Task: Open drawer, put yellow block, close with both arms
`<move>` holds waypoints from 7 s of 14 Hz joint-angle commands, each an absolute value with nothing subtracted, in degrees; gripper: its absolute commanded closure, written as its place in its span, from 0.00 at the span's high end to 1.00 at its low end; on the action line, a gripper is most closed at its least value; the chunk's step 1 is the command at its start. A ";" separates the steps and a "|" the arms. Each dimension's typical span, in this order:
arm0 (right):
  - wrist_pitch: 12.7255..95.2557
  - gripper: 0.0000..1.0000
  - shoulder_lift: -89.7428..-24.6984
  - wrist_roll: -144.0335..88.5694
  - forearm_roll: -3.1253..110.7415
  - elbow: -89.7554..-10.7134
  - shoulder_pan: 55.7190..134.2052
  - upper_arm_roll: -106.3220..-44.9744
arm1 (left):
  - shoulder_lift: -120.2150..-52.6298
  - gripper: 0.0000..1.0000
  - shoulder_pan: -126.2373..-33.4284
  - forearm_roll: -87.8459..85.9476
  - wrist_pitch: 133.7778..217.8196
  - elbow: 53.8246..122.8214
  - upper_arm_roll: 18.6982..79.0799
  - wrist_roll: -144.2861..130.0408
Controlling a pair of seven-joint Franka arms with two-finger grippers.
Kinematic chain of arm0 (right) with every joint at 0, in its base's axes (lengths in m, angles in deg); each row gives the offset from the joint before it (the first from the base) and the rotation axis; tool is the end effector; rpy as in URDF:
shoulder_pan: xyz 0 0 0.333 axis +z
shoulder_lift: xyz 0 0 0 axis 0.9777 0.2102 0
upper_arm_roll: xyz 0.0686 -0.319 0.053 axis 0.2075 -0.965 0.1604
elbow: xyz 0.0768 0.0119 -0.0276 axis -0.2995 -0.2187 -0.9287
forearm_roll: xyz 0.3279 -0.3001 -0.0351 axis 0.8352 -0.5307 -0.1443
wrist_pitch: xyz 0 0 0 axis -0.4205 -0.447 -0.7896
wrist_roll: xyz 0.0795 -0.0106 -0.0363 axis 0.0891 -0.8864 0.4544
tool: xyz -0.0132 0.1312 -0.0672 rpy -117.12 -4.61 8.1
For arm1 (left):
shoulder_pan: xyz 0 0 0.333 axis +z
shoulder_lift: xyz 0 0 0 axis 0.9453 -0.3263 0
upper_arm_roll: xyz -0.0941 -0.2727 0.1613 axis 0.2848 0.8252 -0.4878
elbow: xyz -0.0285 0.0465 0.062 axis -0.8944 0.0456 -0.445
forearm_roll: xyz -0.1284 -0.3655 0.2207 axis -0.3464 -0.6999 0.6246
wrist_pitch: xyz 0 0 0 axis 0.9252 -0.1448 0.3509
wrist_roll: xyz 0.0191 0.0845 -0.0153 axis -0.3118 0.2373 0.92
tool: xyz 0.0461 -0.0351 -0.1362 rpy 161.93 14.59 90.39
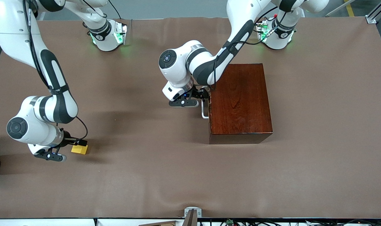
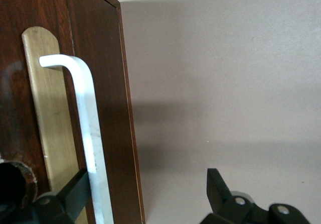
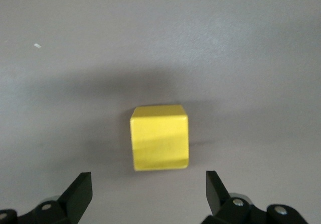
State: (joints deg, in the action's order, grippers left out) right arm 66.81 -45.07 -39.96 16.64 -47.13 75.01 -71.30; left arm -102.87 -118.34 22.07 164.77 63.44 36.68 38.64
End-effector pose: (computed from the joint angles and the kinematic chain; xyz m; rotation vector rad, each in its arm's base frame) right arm 0.7213 -0.0493 0.1731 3.1105 -0.2945 -0.0860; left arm 0.4939 -0.5932 0.2413 -2.8975 0.1301 -0.0187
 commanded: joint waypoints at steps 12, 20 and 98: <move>73.55 0.01 -39.38 -40.32 15.99 -44.99 73.21 -70.46 | -106.15 1.00 -120.18 21.05 176.14 61.56 37.24 42.76; 70.57 0.00 -41.48 -31.89 15.82 -44.73 73.47 -70.46 | -106.86 1.00 -120.97 18.50 180.71 61.47 37.33 42.76; 52.80 0.00 -39.03 16.19 5.01 -24.69 112.84 -55.26 | -62.21 1.00 -74.21 6.99 154.79 81.86 32.06 -11.03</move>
State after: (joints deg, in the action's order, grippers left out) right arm 53.06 -39.92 17.34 6.49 -26.27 111.93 -54.82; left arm -62.55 -74.68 8.34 154.26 81.54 31.93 -10.00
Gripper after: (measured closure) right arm 0.441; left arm 0.000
